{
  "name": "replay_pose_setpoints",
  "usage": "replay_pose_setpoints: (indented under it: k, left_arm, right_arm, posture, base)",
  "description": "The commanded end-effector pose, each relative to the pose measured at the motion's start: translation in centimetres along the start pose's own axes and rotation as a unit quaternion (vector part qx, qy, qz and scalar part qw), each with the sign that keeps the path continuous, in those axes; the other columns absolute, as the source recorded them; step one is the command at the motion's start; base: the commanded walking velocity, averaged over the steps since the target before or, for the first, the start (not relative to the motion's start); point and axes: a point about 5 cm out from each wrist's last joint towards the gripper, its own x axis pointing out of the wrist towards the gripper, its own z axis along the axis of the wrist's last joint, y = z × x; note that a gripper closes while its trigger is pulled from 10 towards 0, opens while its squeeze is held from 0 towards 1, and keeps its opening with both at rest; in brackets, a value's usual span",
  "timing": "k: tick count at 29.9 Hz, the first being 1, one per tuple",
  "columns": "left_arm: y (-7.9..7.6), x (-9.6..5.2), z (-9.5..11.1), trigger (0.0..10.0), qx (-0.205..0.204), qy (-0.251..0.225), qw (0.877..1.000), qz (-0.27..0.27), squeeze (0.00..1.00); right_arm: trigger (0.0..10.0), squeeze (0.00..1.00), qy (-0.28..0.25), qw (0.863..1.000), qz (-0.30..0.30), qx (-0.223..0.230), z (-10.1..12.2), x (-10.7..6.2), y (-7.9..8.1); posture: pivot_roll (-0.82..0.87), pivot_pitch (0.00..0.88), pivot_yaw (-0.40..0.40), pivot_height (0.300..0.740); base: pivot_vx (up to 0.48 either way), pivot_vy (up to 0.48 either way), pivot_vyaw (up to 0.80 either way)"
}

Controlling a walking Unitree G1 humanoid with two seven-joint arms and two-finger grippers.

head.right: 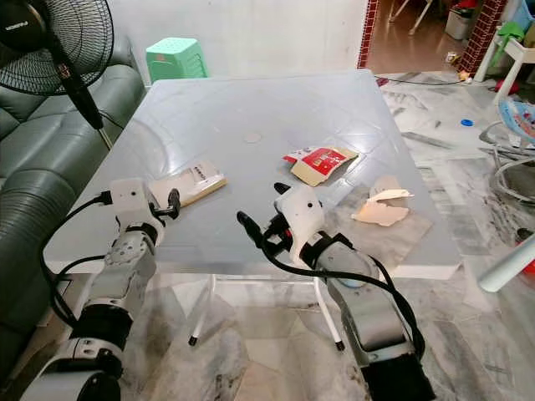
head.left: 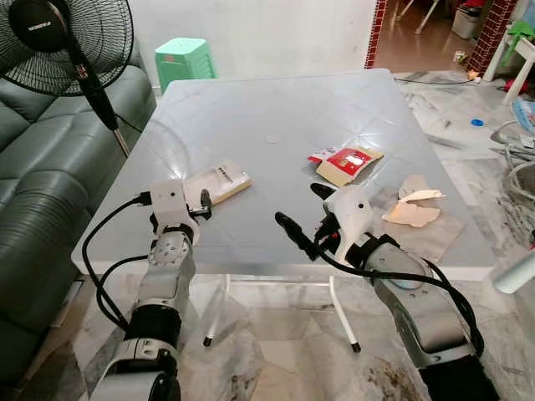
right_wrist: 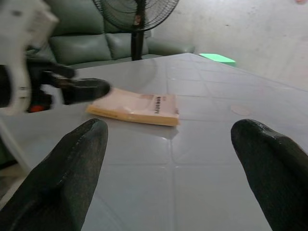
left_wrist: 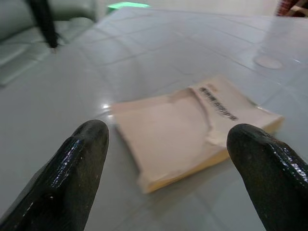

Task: Picking trash to rubbish bin

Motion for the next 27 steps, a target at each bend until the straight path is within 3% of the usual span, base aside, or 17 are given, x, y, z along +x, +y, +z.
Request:
replay_pose_setpoints:
  k: [1, 6, 10, 11, 13, 19, 22, 27]
  left_arm:
    - [0.2, 0.3, 0.3, 10.0, -0.004, -0.005, 1.000, -0.008, 0.00]
    - [-0.8, 0.7, 2.0, 10.0, -0.022, -0.047, 0.998, -0.034, 0.00]
    - [-0.9, 0.3, 3.9, 10.0, 0.015, -0.127, 0.992, -0.016, 0.00]
    - [-0.9, -0.3, 4.9, 10.0, 0.037, -0.171, 0.985, -0.007, 0.00]
    - [-1.0, -1.1, 5.4, 10.0, 0.050, -0.198, 0.979, -0.001, 0.00]
    - [-1.5, -3.2, 5.9, 10.0, 0.035, -0.234, 0.971, -0.017, 0.00]
    - [-1.8, -4.4, 7.2, 10.0, 0.035, -0.271, 0.962, -0.016, 0.00]
    - [-1.6, -4.8, 8.6, 10.0, 0.035, -0.295, 0.955, -0.007, 0.00]
  right_arm:
    - [10.0, 0.38, -0.010, 1.000, 0.016, 0.000, 0.6, -0.1, 0.6]
    - [10.0, 0.38, -0.008, 1.000, 0.027, 0.002, 0.7, -0.8, 1.1]
    - [10.0, 0.38, -0.045, 0.999, -0.023, -0.015, 1.8, -0.8, 0.2]
    - [10.0, 0.38, -0.064, 0.996, -0.064, -0.017, 2.7, -0.6, -0.6]
    - [10.0, 0.38, -0.072, 0.994, -0.082, -0.021, 3.2, -0.5, -1.1]
    - [10.0, 0.39, -0.080, 0.992, -0.096, -0.034, 3.7, -0.5, -1.7]
    - [10.0, 0.39, -0.089, 0.990, -0.105, -0.040, 4.3, -0.4, -2.2]
    - [10.0, 0.39, -0.096, 0.988, -0.113, -0.045, 4.5, -0.1, -2.5]
  posture:
    - [-0.11, 0.066, 0.069, 0.740]
    - [-0.11, 0.078, 0.077, 0.740]
    - [-0.11, 0.086, 0.078, 0.740]
    - [-0.11, 0.088, 0.076, 0.740]
    - [-0.10, 0.091, 0.073, 0.740]
    - [-0.09, 0.093, 0.065, 0.740]
    - [-0.09, 0.090, 0.056, 0.740]
    - [-0.08, 0.081, 0.052, 0.740]
  base:
    - [0.000, 0.000, 0.00]
    - [0.000, 0.000, 0.00]
    - [0.000, 0.000, 0.00]
    - [0.000, 0.000, 0.00]
    - [0.000, 0.000, 0.00]
    - [0.000, 0.000, 0.00]
    - [0.000, 0.000, 0.00]
    - [0.288, 0.000, 0.00]
